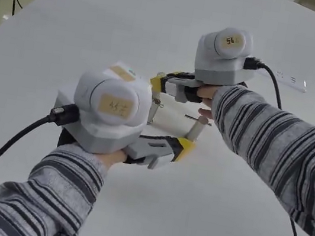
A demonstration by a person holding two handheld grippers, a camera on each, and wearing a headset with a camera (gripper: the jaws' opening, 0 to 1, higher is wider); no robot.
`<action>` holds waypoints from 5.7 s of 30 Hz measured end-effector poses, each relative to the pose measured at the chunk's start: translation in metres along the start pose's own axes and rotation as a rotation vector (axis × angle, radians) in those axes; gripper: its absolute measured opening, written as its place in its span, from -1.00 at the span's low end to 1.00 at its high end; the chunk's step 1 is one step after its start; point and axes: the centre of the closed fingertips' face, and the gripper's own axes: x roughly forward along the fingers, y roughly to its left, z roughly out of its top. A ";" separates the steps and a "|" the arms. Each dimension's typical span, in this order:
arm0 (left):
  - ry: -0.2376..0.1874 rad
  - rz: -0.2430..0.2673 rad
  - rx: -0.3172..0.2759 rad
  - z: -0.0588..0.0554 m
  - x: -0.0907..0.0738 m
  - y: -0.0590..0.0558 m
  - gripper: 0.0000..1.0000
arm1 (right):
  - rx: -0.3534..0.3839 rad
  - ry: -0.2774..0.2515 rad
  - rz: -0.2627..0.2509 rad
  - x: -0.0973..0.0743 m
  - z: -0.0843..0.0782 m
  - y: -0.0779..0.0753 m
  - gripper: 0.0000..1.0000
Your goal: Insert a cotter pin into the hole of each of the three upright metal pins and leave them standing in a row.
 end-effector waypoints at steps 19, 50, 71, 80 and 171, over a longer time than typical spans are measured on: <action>0.002 -0.005 0.017 0.000 0.001 -0.002 0.69 | -0.071 0.045 -0.073 -0.036 -0.016 -0.034 -0.84; -0.019 -0.032 0.051 0.007 -0.009 -0.005 0.97 | -0.022 0.113 -0.172 -0.140 -0.087 -0.041 -0.84; 0.005 -0.041 0.063 0.004 -0.012 -0.007 0.97 | -0.048 0.106 -0.072 -0.141 -0.099 0.013 -0.83; 0.011 -0.043 0.067 0.003 -0.011 -0.007 0.97 | -0.064 0.104 -0.044 -0.131 -0.099 0.021 -0.83; 0.028 -0.069 0.081 -0.006 -0.003 -0.017 0.90 | -0.304 0.400 -0.077 -0.122 -0.124 -0.115 -0.73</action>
